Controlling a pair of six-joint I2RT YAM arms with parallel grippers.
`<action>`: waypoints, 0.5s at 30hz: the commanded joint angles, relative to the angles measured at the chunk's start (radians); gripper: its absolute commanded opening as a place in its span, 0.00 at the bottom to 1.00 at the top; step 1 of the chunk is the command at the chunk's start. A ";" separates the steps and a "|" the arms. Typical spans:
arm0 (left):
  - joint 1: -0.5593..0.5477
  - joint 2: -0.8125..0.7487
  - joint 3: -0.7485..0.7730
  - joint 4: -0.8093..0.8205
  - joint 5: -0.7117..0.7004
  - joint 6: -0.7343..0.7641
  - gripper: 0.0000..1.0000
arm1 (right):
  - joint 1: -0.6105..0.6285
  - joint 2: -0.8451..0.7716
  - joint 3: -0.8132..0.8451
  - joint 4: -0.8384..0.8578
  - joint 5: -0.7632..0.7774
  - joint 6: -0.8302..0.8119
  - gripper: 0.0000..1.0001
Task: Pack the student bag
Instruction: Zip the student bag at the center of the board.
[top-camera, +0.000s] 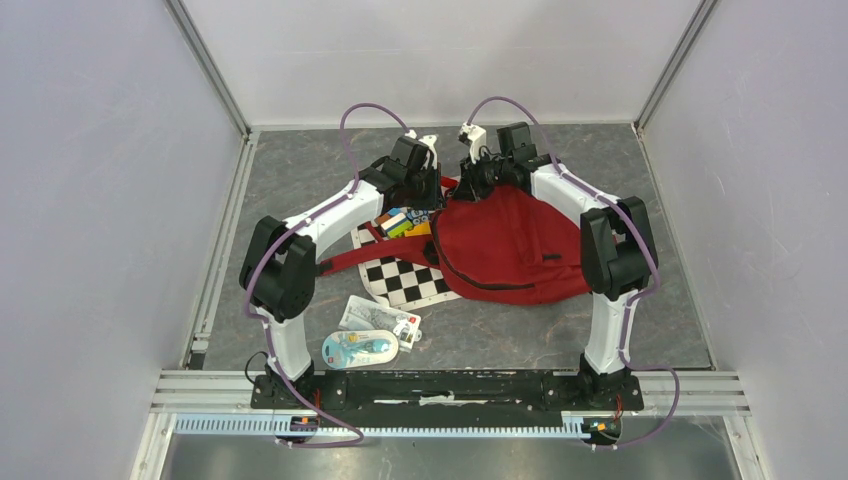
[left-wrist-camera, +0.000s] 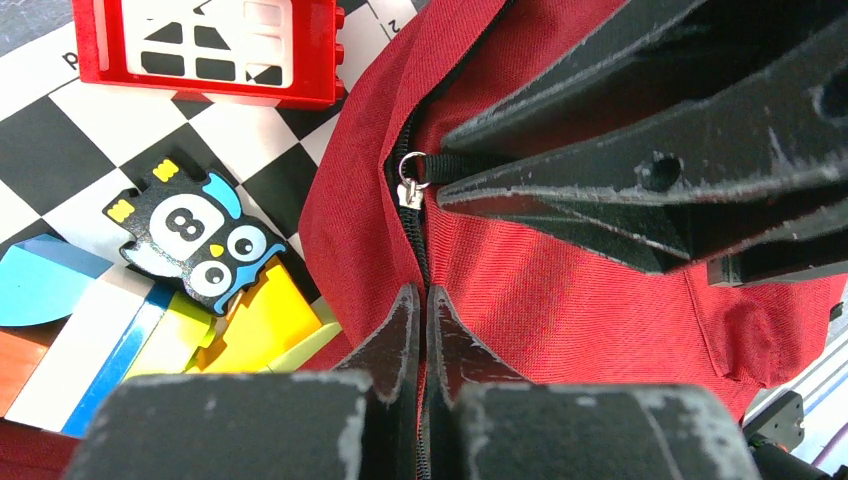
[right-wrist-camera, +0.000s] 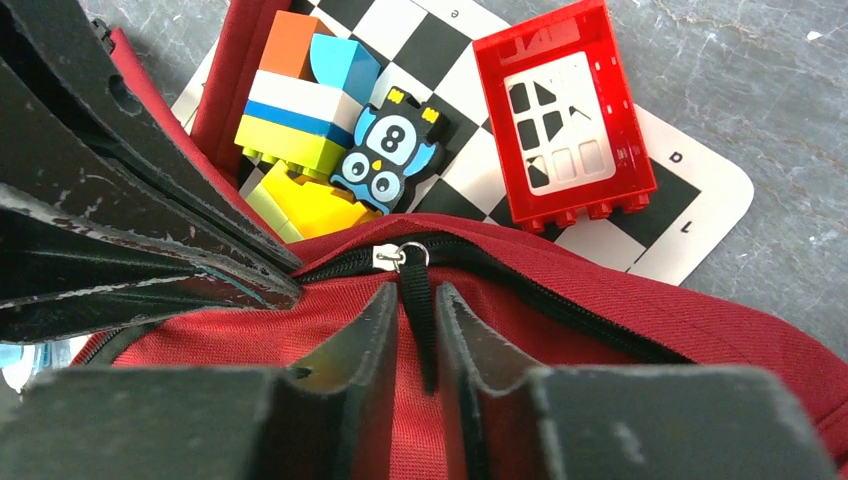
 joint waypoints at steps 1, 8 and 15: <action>-0.002 -0.051 -0.002 0.020 0.012 0.038 0.02 | -0.001 0.016 0.004 -0.005 -0.019 -0.012 0.18; -0.002 -0.064 -0.016 0.015 -0.006 0.039 0.02 | -0.001 -0.035 -0.014 0.044 0.092 -0.010 0.00; -0.002 -0.094 -0.050 0.001 -0.028 0.042 0.02 | -0.001 -0.146 -0.065 0.079 0.461 -0.026 0.00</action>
